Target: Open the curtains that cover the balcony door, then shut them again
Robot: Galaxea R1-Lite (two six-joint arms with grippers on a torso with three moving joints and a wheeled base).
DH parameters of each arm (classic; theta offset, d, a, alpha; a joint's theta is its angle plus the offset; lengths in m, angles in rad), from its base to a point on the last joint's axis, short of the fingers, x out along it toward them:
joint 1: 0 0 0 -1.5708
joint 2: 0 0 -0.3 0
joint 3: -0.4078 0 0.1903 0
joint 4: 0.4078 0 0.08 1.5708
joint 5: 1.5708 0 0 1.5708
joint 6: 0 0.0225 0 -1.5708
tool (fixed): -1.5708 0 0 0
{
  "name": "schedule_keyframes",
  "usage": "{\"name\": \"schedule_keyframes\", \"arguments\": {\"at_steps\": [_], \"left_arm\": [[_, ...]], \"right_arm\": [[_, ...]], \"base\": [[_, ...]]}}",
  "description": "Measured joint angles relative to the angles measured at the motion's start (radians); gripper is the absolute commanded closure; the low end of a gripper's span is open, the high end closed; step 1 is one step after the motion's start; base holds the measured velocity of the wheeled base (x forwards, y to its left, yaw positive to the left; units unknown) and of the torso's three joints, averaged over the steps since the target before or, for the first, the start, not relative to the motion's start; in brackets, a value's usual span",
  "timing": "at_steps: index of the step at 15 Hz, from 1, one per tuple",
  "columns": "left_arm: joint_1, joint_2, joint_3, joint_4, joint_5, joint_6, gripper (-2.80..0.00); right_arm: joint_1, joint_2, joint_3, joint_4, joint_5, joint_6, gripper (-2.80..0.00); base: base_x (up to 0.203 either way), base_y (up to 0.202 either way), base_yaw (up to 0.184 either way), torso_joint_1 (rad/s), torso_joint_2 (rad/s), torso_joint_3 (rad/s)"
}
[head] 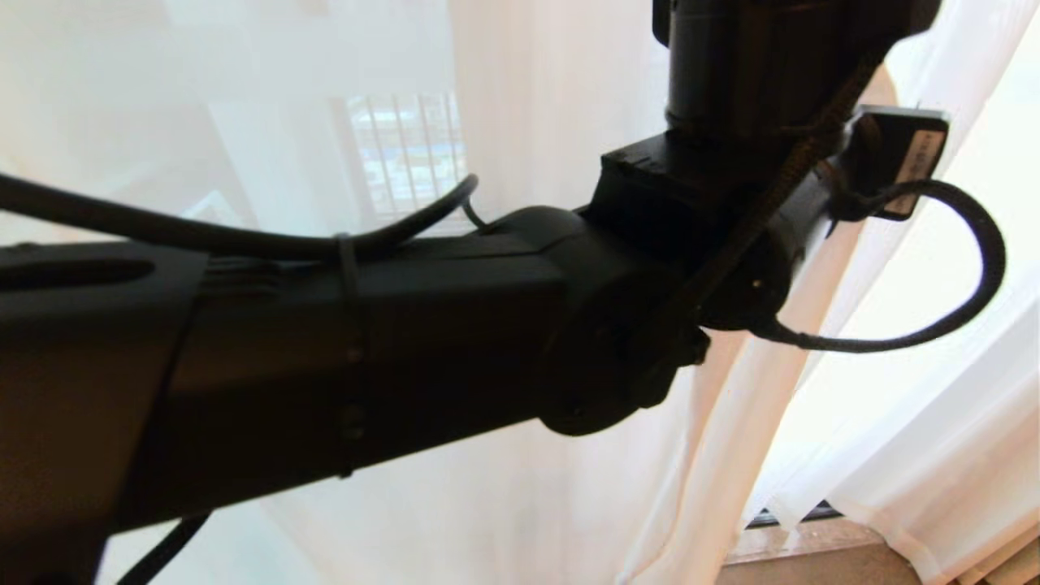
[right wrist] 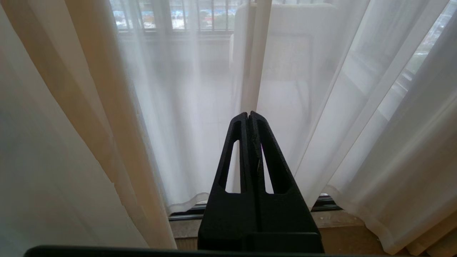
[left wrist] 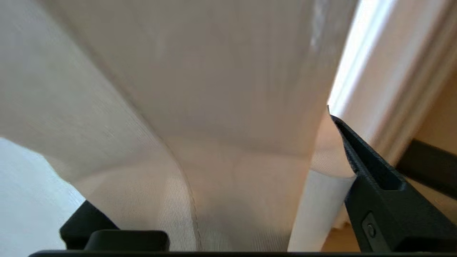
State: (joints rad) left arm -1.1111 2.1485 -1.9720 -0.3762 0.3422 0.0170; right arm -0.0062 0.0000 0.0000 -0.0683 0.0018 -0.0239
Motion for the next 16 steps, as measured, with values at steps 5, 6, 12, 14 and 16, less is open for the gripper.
{"name": "schedule_keyframes", "arguments": {"at_steps": [5, 6, 12, 14, 16], "left_arm": [[0.054, -0.021, 0.004, 0.005, 0.115, 0.051, -2.8], [0.057, -0.028, 0.006, 0.007, 0.146, 0.055, -2.8], [0.059, -0.122, 0.138, 0.013, 0.263, 0.084, -2.8], [0.053, -0.169, 0.21, 0.014, 0.294, 0.087, -2.8], [0.045, -0.218, 0.283, 0.013, 0.323, 0.086, -2.8]], "right_arm": [[0.0, 0.0, 0.0, 0.0, 0.0, 0.0, 0.0], [0.0, 0.0, 0.0, 0.0, 0.0, 0.0, 0.0], [0.0, 0.0, 0.0, 0.0, 0.0, 0.0, 0.0], [0.0, 0.0, 0.0, 0.0, 0.0, 0.0, 0.0], [0.0, 0.0, 0.0, 0.0, 0.0, 0.0, 0.0]], "base": [[0.0, 0.0, 0.0, 0.0, 0.0, 0.0], [0.0, 0.0, 0.0, 0.0, 0.0, 0.0], [0.0, 0.0, 0.0, 0.0, 0.0, 0.0], [0.0, 0.0, 0.0, 0.0, 0.0, 0.0], [0.0, 0.0, 0.0, 0.0, 0.0, 0.0]]}}
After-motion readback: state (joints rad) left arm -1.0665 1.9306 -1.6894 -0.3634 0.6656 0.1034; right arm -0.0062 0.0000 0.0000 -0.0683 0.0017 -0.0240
